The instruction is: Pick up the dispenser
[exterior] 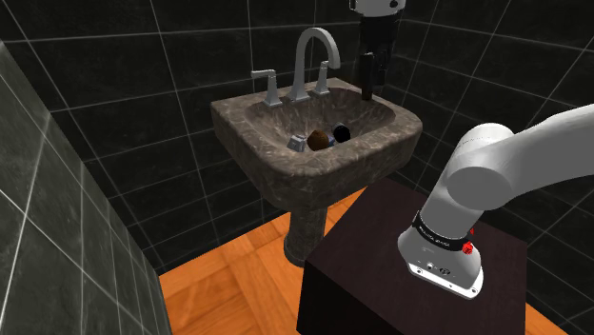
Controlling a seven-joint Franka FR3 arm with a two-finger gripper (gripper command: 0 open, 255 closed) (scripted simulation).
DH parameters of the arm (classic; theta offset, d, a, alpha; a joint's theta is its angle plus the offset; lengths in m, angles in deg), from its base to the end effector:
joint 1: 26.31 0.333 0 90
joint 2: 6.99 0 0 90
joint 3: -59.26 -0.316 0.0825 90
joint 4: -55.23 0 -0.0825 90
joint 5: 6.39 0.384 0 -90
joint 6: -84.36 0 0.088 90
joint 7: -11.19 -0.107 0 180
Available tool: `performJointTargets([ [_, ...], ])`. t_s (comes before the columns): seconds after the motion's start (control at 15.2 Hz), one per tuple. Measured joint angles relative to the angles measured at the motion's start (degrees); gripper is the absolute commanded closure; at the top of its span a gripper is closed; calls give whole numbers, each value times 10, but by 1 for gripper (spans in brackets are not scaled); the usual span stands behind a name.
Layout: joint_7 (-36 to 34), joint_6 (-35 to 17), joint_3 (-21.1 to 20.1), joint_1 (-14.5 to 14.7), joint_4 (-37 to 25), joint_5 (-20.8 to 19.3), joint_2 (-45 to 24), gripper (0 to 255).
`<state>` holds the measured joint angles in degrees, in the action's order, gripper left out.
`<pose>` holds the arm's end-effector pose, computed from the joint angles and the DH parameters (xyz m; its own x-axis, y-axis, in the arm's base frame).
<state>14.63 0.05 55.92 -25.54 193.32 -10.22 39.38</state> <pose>0.2876 0.0175 0.5644 0.9857 0.1006 -0.1355 0.1147 -0.9883 0.1008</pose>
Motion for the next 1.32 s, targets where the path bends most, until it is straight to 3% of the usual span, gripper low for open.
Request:
performJointTargets([
  [0.26,-48,-35,-7,-15,3,19,-36,0],
  [0.86,-243,-196,-30,-72,-14,87,-212,0],
  [1.32,-371,-302,-25,-108,-49,129,-340,0],
])
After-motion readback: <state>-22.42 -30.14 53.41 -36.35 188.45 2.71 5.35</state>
